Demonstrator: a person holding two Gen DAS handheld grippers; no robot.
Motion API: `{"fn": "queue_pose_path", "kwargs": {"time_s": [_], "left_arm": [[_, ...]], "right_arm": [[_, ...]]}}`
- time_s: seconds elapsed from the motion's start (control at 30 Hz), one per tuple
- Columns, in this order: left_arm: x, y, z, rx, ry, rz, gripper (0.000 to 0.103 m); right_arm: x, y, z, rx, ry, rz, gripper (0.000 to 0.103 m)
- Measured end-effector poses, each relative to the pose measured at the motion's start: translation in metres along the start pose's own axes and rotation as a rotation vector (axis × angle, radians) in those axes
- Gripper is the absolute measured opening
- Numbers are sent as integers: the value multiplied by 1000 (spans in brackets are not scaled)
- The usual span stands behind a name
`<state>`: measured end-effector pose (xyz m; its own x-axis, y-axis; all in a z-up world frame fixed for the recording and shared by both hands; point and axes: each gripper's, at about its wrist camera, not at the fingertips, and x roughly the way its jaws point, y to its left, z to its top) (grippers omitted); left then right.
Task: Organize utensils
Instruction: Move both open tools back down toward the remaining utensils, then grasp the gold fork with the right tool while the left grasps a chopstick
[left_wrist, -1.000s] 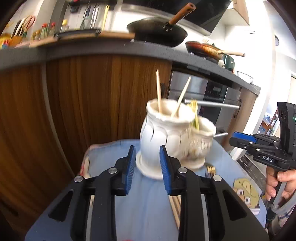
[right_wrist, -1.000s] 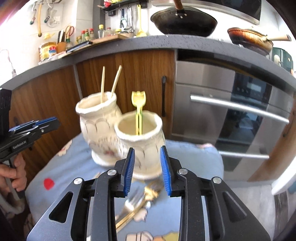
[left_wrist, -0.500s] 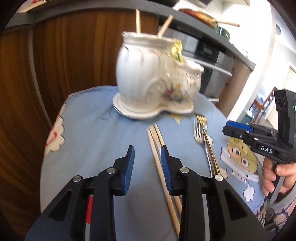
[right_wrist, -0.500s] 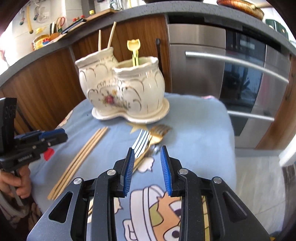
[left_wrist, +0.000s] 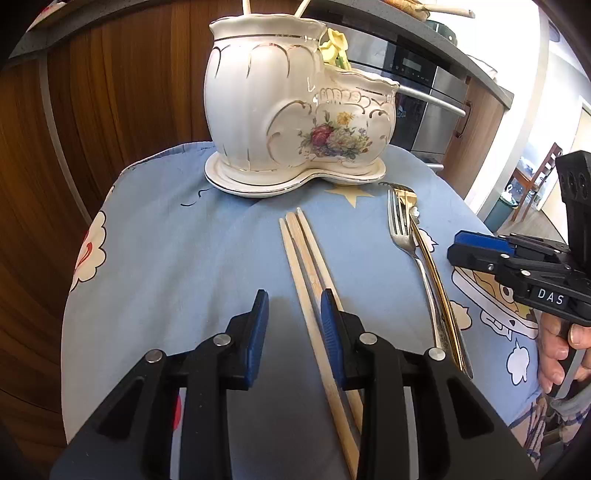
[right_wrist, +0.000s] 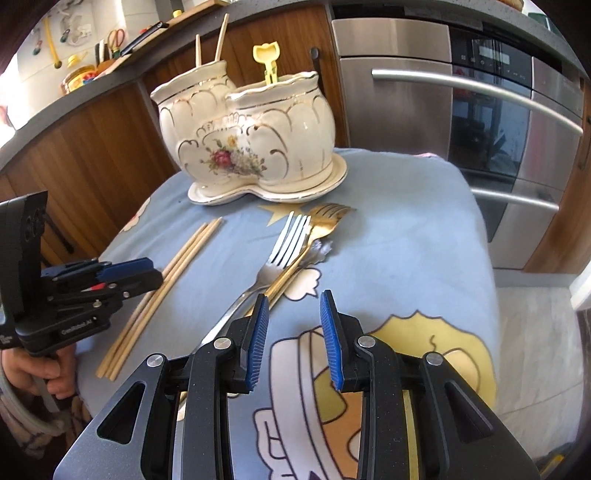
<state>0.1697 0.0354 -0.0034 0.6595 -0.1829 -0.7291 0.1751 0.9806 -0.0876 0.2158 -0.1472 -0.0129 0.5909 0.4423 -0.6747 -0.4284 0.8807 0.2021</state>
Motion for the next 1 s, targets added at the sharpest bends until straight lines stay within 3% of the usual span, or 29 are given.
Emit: {"fn": "queue_pose_path", "kwargs": {"time_s": [0.3, 0.53, 1.0], "left_arm": [[-1, 4, 0, -27, -5, -20, 30], [-1, 3, -1, -24, -5, -19, 30], [0, 4, 1, 16, 21, -3, 29]], "right_arm": [[26, 5, 16, 18, 57, 1, 30], [33, 6, 25, 16, 107, 1, 21], [14, -27, 25, 39, 166, 39, 11]]}}
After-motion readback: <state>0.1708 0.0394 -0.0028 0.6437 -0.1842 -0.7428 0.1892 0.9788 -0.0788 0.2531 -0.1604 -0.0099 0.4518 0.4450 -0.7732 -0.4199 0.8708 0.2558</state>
